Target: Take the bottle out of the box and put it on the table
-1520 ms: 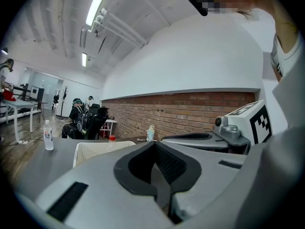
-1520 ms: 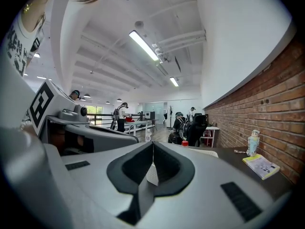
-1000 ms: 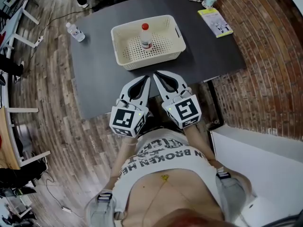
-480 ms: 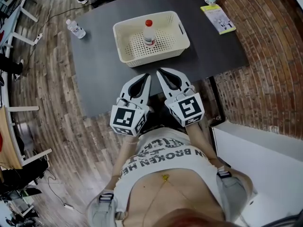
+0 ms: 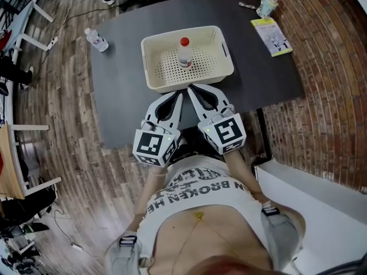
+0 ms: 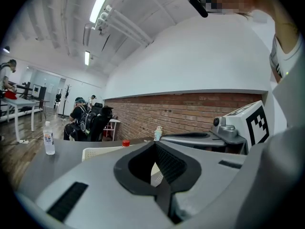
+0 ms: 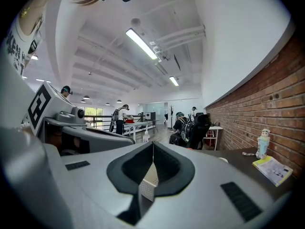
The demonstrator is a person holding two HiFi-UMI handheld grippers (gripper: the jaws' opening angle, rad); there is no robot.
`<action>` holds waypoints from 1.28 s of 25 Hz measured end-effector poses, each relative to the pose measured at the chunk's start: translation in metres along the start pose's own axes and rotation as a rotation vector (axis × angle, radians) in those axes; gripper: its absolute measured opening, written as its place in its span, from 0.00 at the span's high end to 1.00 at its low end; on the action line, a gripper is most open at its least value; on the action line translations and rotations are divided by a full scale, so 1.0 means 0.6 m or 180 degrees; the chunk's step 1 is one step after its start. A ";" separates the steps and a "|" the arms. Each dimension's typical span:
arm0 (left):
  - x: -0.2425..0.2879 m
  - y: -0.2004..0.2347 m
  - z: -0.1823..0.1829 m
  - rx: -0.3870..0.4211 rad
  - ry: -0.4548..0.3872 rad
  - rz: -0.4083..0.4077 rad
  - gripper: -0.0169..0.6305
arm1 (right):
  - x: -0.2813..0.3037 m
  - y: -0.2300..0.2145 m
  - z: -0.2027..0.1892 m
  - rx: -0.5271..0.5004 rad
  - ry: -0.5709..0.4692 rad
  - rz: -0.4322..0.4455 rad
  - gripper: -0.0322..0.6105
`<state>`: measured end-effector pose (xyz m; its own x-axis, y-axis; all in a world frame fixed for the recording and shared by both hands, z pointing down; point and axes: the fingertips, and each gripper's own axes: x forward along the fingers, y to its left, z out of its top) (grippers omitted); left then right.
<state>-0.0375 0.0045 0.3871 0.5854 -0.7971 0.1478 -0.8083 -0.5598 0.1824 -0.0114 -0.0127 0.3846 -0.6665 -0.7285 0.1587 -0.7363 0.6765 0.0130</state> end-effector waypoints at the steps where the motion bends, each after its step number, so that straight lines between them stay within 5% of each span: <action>1: 0.009 0.005 0.005 0.0002 -0.0004 0.0018 0.96 | 0.008 -0.007 0.003 -0.0004 -0.0009 0.0026 0.94; 32: 0.215 0.029 0.039 -0.0024 0.0067 0.0301 0.96 | 0.080 -0.199 0.009 0.0044 0.0065 0.0356 0.94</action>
<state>0.0224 -0.1131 0.3868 0.5076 -0.8415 0.1850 -0.8596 -0.4803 0.1740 0.0439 -0.1290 0.3852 -0.7421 -0.6460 0.1785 -0.6591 0.7518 -0.0195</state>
